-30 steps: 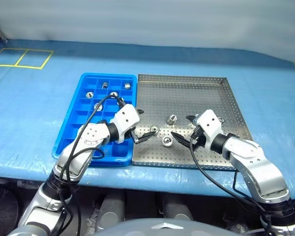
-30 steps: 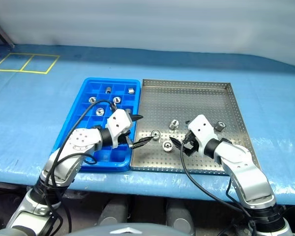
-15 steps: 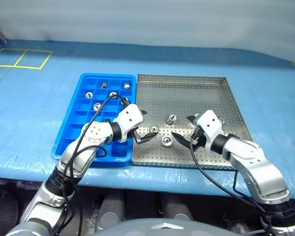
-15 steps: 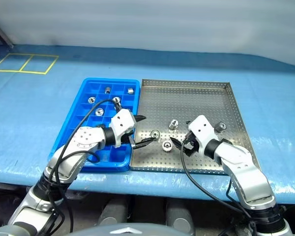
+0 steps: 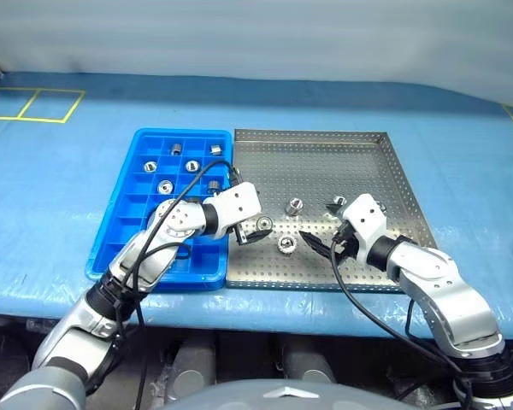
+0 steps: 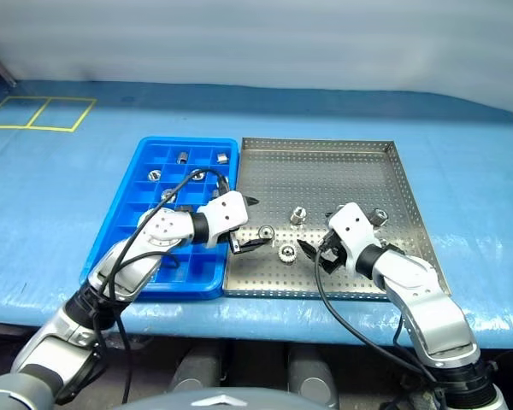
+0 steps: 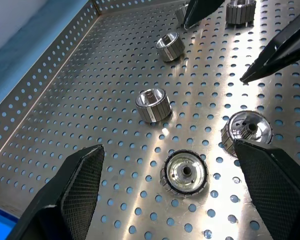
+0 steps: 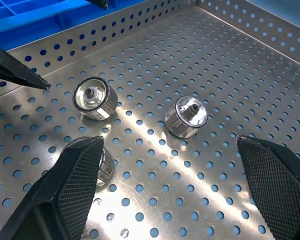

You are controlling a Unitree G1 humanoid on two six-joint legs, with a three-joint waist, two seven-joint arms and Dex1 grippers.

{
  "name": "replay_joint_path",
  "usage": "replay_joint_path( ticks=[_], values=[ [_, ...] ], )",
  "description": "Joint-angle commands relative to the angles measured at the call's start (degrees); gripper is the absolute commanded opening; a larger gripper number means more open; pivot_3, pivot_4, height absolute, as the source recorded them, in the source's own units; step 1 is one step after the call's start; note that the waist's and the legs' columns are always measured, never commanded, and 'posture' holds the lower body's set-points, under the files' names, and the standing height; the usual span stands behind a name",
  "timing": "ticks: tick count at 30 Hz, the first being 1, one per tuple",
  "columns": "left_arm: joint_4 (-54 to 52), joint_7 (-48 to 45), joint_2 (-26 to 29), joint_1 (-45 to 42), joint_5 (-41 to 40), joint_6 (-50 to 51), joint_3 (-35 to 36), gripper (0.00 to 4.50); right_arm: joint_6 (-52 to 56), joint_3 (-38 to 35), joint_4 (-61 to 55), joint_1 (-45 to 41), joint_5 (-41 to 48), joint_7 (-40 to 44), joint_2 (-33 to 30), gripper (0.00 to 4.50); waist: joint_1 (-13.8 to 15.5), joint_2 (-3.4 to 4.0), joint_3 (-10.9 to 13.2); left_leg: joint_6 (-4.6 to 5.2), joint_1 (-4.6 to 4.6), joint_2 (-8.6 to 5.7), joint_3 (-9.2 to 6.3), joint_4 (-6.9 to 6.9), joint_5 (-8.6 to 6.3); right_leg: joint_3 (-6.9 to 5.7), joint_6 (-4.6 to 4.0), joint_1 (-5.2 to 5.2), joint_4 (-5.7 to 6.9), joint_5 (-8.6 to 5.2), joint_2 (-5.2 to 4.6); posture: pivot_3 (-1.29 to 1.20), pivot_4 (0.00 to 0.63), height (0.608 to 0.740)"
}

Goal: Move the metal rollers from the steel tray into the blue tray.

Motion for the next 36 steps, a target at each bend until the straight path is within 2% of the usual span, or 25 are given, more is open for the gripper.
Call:
replay_joint_path(
  ticks=[1, 5, 19, 25, 28, 33, 36],
  values=[
    [0.7, -1.0, 0.1, -2.0, 2.5, -2.4, -1.3, 4.5, -1.1, -1.3, -2.4, 0.2, -0.1, -0.5, 0.2, 4.49, 0.0, 0.0, 0.0, 0.0, 0.0, 0.0, 0.0, 0.0, 0.0, 0.0, 0.0, 0.0, 0.0, 0.0, 0.0, 0.04, 0.15, 0.74],
    [3.1, -2.5, -1.0, -2.9, 2.9, -3.4, -2.0, 4.5, -1.2, -1.4, -2.5, 0.4, -0.2, -0.9, 0.3, 4.49, 0.0, 0.0, 0.0, 0.0, 0.0, 0.0, 0.0, 0.0, 0.0, 0.0, 0.0, 0.0, 0.0, 0.0, 0.0, 0.04, 0.15, 0.74],
    [18.1, -4.8, -4.8, -11.8, 12.8, -6.0, -8.8, 4.5, -1.6, -1.1, -2.5, 0.7, -1.0, -1.5, 0.9, 4.49, -0.2, 0.0, 0.0, 0.01, -0.01, -0.01, 0.0, 0.03, 0.0, 0.01, 0.02, 0.0, 0.02, 0.01, 0.01, 0.02, 0.15, 0.74],
    [20.6, -7.0, -5.5, -12.3, 14.6, -7.3, -9.5, 4.5, -2.1, -1.4, -2.5, 1.3, -1.2, -2.2, 1.2, 4.49, -0.8, 0.01, 0.0, 0.01, 0.0, 0.0, -0.01, 0.03, 0.0, 0.01, 0.02, 0.0, 0.04, 0.01, 0.03, 0.0, 0.15, 0.74],
    [21.3, -7.2, -5.7, -12.2, 15.4, -7.6, -9.4, 3.88, -2.4, -1.4, -2.5, 1.5, -1.4, -2.5, 1.3, 4.5, -1.2, 0.01, 0.0, 0.01, 0.01, 0.01, 0.0, 0.03, 0.0, 0.02, 0.02, 0.0, 0.08, 0.01, 0.04, 0.0, 0.15, 0.74],
    [21.4, -7.4, -6.1, -11.6, 16.2, -7.3, -8.7, 2.25, -2.8, -1.4, -2.1, 1.4, -1.7, -2.7, 1.3, 4.5, -1.4, 0.01, 0.0, 0.01, 0.02, 0.01, 0.0, 0.04, 0.0, 0.03, 0.02, 0.0, 0.11, 0.01, 0.04, 0.01, 0.15, 0.74],
    [21.3, -7.3, -6.0, -11.5, 16.3, -7.1, -8.3, 2.25, -3.0, -1.4, -1.9, 1.2, -1.8, -2.7, 1.3, 4.5, -1.4, 0.01, 0.0, 0.01, 0.01, 0.01, -0.01, 0.04, 0.0, 0.03, 0.06, 0.0, 0.11, 0.03, 0.04, 0.01, 0.15, 0.74]
  ],
)
